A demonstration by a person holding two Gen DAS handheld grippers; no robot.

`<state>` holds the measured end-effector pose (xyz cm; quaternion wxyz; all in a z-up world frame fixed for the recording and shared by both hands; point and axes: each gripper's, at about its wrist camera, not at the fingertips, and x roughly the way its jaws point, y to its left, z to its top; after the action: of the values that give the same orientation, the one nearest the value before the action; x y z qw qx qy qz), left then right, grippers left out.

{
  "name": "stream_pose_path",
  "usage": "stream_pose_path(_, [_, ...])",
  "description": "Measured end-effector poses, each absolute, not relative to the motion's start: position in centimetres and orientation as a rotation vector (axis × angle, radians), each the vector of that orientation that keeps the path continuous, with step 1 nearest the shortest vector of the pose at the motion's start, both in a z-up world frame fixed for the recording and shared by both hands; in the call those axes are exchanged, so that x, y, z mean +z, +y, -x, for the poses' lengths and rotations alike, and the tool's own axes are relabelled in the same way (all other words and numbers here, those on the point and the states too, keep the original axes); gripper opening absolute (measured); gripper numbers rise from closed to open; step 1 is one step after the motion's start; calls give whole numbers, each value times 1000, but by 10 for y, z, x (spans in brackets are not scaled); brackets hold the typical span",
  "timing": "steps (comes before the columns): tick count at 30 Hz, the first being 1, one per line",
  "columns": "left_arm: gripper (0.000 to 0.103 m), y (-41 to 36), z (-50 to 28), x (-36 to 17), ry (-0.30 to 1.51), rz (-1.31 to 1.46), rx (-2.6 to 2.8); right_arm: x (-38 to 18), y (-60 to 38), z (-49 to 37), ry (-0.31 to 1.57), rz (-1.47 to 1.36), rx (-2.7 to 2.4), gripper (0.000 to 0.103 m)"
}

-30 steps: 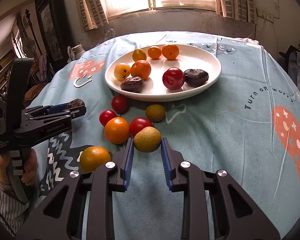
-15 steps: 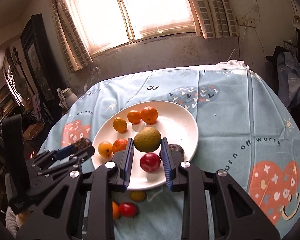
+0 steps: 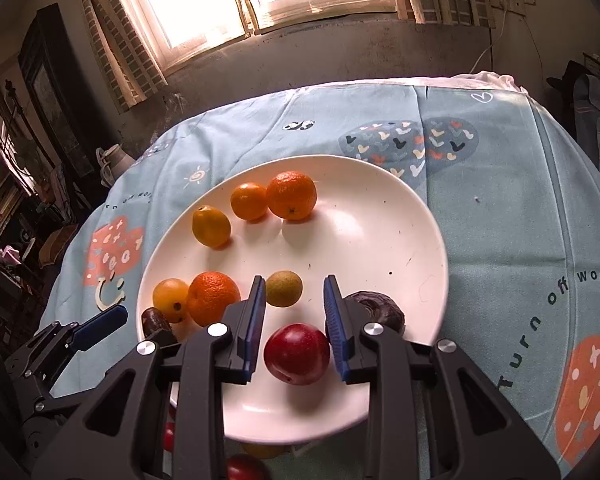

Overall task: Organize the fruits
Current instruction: 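Carry both fruits over the plate and open both tools to release them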

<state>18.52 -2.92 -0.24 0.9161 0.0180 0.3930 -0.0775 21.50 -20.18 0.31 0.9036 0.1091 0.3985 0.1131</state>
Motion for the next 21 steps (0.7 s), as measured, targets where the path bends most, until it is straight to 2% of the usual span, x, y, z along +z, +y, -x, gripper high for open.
stream_pose_path(2, [62, -23, -177, 5, 791, -28, -155, 21, -206, -199, 779, -234, 249, 30])
stream_pose_path(3, [67, -19, -172, 9, 778, -20, -149, 31, -208, -189, 755, -237, 253, 32])
stream_pose_path(4, [74, -15, -166, 13, 765, -12, -141, 39, -209, -179, 732, -239, 257, 47])
stream_pose_path(5, [76, -12, -159, 15, 750, -8, -130, 47, -211, -166, 703, -241, 254, 71])
stream_pose_path(7, [76, -7, -144, 16, 741, -12, -115, 57, -210, -137, 630, -217, 239, 80])
stream_pose_path(10, [77, -2, -117, 5, 745, -27, -107, 59, -202, -103, 604, -109, 250, 80])
stream_pose_path(14, [78, -8, -99, -11, 767, -101, -80, 30, -213, -65, 591, -104, 195, 86])
stream_pose_path(21, [79, -15, -104, -22, 781, -127, -95, 12, -227, -60, 652, -126, 162, 86])
